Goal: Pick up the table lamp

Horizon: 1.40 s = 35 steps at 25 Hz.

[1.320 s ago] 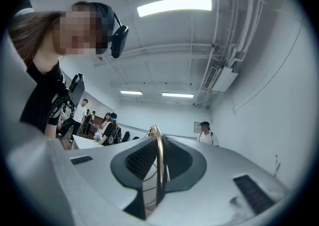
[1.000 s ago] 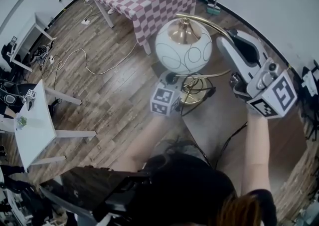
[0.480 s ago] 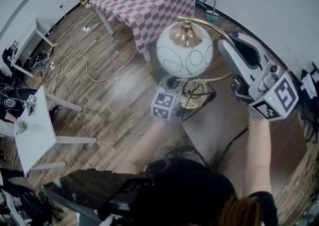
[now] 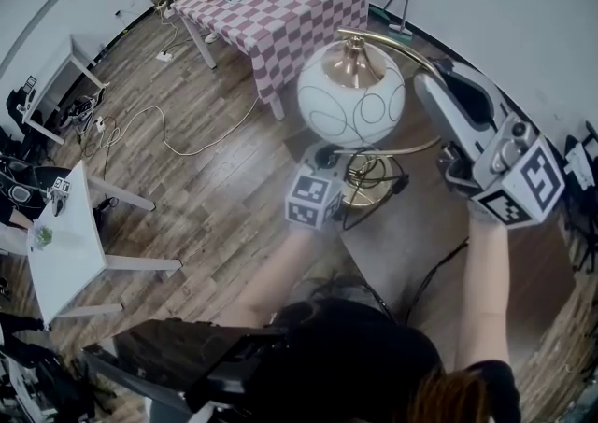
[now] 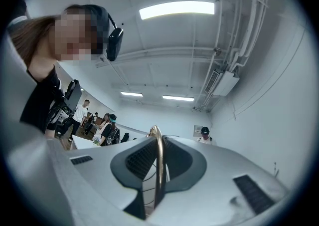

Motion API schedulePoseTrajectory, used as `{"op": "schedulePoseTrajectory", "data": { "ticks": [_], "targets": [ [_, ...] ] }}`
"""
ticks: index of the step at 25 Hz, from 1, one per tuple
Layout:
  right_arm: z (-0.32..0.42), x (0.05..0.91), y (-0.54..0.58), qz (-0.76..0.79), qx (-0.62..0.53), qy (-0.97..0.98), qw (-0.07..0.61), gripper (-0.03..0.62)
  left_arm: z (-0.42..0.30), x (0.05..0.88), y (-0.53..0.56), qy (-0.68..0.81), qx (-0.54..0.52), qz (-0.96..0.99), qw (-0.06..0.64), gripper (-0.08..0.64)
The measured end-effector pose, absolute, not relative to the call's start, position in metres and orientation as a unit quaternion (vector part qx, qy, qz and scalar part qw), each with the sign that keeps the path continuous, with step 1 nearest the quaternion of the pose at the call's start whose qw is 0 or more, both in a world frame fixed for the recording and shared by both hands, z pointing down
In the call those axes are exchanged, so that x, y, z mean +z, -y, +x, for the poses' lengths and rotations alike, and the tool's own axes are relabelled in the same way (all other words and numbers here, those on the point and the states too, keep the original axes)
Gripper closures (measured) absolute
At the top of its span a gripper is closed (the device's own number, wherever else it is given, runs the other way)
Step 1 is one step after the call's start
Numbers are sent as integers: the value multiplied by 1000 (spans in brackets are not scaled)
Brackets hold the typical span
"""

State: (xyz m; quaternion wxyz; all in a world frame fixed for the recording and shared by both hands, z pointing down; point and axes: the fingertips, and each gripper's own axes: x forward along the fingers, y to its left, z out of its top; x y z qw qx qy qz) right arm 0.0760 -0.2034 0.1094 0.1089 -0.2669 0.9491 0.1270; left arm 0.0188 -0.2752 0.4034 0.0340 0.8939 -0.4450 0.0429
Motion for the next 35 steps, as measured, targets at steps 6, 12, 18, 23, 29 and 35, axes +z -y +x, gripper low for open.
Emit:
{"op": "schedulePoseTrajectory", "data": {
  "ticks": [6, 12, 18, 23, 29, 35],
  "targets": [
    [78, 109, 207, -266, 127, -949, 113, 548, 19, 405, 277, 445, 46, 894, 39, 560],
    [77, 106, 207, -264, 127, -950, 111, 548, 21, 403, 277, 441, 42, 895, 41, 560],
    [76, 105, 209, -263, 125, -951, 108, 548, 18, 400, 279, 444, 44, 894, 38, 560],
    [75, 103, 210, -263, 127, -950, 108, 548, 17, 400, 280, 443, 43, 895, 40, 560],
    [76, 101, 212, -263, 129, -949, 115, 548, 19, 399, 283, 441, 42, 896, 39, 560],
    [77, 101, 212, -267, 131, -948, 111, 548, 21, 398, 285, 437, 40, 898, 40, 560]
  ]
}}
